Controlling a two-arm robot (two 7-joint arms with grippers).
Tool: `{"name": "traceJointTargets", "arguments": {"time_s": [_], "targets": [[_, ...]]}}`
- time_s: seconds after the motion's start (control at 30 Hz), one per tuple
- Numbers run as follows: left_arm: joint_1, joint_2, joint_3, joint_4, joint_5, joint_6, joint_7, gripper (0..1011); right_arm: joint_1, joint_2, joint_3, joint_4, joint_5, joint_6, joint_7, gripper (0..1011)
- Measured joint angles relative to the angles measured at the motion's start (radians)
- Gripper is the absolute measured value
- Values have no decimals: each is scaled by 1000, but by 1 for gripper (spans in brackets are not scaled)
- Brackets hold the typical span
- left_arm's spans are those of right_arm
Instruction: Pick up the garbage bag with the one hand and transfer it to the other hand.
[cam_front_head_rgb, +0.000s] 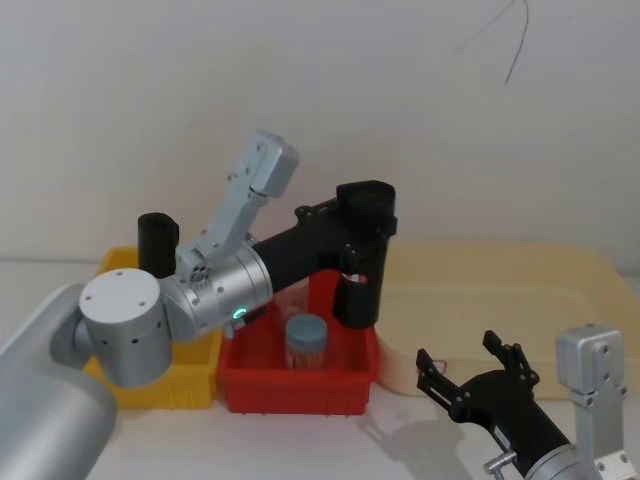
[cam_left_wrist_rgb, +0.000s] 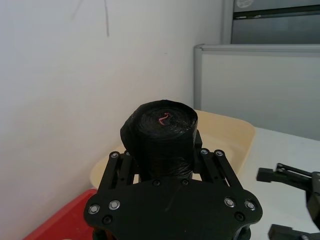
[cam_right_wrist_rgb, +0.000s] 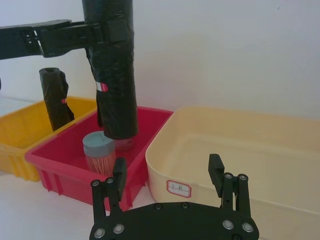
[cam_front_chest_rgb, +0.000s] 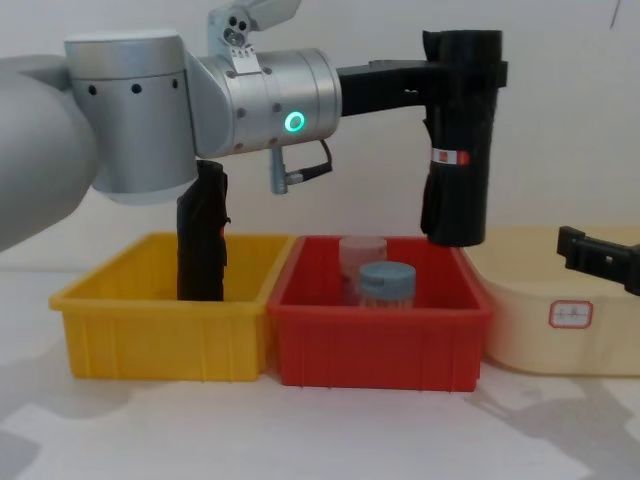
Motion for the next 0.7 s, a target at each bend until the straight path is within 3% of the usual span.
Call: {"name": "traceJointTargets", "arguments": {"time_s": [0.7], "targets": [[12,-13,36,-13,-27,22,-24,513,0,0,0,0,0,0,0,1004]]}}
